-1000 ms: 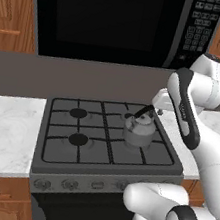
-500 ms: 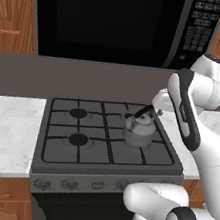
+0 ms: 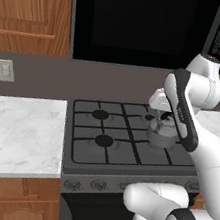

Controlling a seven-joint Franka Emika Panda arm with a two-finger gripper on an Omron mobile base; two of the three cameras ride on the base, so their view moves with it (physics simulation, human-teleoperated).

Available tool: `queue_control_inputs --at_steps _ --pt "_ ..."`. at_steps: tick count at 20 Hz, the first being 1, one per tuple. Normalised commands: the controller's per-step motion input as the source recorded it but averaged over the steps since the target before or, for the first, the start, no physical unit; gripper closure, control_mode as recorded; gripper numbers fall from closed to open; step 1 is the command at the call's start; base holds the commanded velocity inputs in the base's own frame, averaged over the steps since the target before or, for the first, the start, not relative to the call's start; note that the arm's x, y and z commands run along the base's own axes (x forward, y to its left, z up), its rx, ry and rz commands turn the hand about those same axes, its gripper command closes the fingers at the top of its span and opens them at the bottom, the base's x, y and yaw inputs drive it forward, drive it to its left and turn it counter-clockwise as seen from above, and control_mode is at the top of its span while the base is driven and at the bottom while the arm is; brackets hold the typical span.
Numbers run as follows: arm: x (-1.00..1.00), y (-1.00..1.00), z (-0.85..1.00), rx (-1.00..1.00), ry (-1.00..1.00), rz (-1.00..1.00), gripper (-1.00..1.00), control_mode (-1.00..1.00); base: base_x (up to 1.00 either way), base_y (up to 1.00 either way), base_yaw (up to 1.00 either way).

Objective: The kettle is done boiling. Turn off the stove, then wait for 300 timesteps before moving the kettle to the dining table.

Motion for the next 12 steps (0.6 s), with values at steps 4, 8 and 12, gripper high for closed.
queue_control_inputs --at_steps 4,8,12 --pt "0.0 0.0 0.0 0.0 0.0 0.0 -1.0 1.0 0.01 0.33 0.0" --pt "0.0 0.0 0.0 0.0 0.0 0.0 -1.0 1.0 0.0 0.23 0.0" --pt "0.0 0.0 0.0 0.0 0.0 0.0 -1.0 1.0 0.01 0.08 0.0"
